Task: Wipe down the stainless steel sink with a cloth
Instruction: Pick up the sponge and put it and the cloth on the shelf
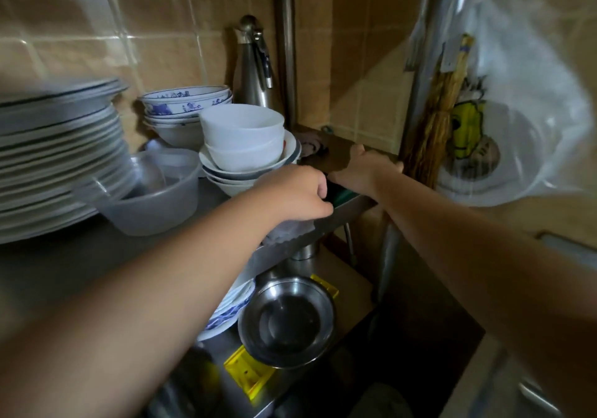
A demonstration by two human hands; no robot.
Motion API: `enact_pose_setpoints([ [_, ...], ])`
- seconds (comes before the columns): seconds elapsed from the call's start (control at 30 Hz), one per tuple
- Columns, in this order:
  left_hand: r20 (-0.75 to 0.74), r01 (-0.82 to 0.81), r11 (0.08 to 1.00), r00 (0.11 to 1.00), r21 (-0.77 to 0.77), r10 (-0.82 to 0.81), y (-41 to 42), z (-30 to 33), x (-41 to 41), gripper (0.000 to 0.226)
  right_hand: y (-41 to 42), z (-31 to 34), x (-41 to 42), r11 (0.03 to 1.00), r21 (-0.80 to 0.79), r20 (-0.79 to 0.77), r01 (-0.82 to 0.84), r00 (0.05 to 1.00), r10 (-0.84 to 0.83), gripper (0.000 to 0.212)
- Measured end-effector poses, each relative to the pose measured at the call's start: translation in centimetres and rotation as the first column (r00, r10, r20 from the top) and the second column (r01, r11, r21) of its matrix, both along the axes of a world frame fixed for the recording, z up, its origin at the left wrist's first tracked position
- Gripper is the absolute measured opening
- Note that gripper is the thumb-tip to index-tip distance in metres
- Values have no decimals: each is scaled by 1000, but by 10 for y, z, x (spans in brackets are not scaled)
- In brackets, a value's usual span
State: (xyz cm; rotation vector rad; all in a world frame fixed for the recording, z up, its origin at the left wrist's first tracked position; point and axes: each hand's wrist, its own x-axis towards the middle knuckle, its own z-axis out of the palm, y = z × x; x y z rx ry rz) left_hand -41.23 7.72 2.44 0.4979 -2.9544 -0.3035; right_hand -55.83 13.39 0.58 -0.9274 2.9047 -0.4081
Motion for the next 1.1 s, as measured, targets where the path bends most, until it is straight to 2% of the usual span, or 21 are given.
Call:
enact_pose_setpoints([
  [0.07,16,82,996,997,-22,-82,13,4,-9,10,29,8,3,999,-3,-7,38,999,-38,77],
  [0.2,55,254,967,966,-11,-253,57,5,-33,14,117,12,21,995,-94,-141,42,989,-55,45],
  [0.27,36,344,939,939,-24,-343,88,1,-43,13,164,12,34,980,-132,-147,149,975,-168,43],
  [0.33,-14,431,900,902,-67,-432,126,-3,-51,11,214,11,49,956,-99,-161,278,943,-291,43],
  [0.4,-42,540,837,838,-87,-545,174,-4,-57,19,267,12,64,925,-22,-188,380,907,-377,40],
  [0.5,-37,698,716,715,-20,-698,253,-6,-55,8,352,13,97,848,75,-219,525,838,-500,34],
  [0.63,-71,841,542,541,10,-838,355,-13,-37,9,460,7,145,688,114,-182,717,695,-695,20],
  [0.73,-49,897,443,443,4,-895,424,-23,-21,4,533,-7,177,602,176,-164,779,626,-763,28],
  [0.8,-42,909,415,413,-35,-910,467,-31,-16,8,578,-16,197,558,142,-176,817,576,-798,38],
  [0.87,-46,912,406,404,-61,-914,505,-43,-13,15,619,-25,215,532,102,-189,840,542,-819,29],
  [0.93,-31,907,413,412,-83,-911,538,-61,-9,18,657,-38,227,515,104,-184,851,526,-831,24],
  [1.1,-34,882,451,451,-133,-892,604,-107,-13,18,734,-74,227,503,99,-185,859,513,-838,29],
])
